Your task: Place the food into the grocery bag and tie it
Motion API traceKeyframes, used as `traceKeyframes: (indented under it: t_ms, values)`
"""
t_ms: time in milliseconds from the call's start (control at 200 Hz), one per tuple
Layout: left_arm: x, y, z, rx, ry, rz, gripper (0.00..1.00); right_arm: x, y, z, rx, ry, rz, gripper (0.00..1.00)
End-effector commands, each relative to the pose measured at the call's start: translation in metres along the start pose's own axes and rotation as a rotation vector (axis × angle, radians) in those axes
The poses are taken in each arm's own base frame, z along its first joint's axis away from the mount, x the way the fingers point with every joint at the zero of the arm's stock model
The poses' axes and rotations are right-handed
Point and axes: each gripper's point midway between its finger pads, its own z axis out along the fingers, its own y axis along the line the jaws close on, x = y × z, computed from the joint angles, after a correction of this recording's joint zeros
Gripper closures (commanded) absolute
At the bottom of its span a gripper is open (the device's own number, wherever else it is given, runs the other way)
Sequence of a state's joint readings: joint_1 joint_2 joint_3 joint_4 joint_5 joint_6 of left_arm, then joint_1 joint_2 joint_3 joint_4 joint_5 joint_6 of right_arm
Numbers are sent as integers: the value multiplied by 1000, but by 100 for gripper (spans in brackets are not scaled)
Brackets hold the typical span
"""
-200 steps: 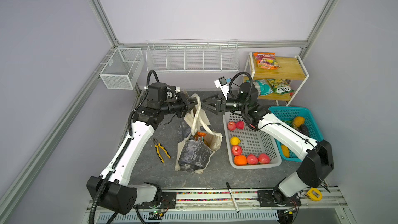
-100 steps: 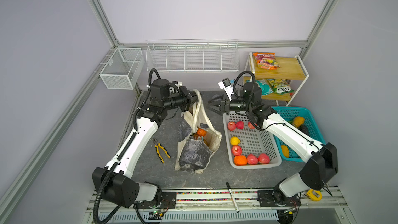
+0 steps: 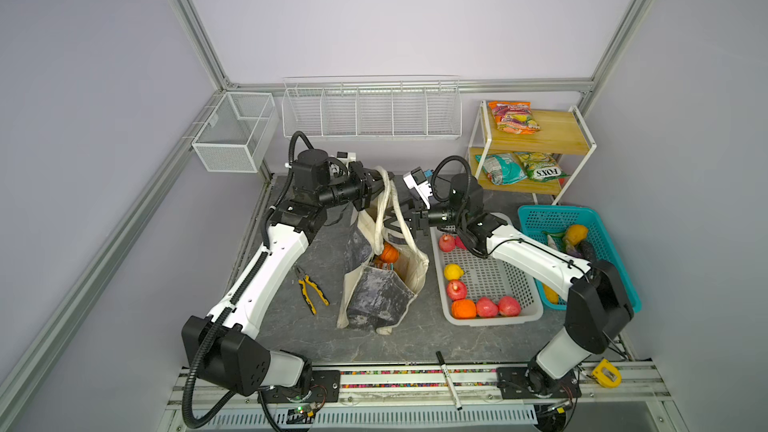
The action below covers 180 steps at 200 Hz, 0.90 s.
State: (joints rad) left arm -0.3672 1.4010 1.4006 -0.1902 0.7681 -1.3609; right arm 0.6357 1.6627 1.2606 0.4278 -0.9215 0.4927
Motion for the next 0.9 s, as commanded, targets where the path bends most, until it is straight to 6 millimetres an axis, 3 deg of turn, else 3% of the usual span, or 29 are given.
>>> traceKeyframes:
  t_ms: [0,250,625,895]
  values:
    - [5,-24,-1,67,20,44,100,-23,19,-1,-101,-105,-82,21]
    - [6,-16,0,52,30,34,100,-51,36,-9,-199,-239,-61,16]
    - [5,-11,0,43,27,31,100,-70,53,-16,-245,-295,-33,11]
    - [5,-5,-2,27,9,44,100,-82,54,-2,-227,-276,30,10]
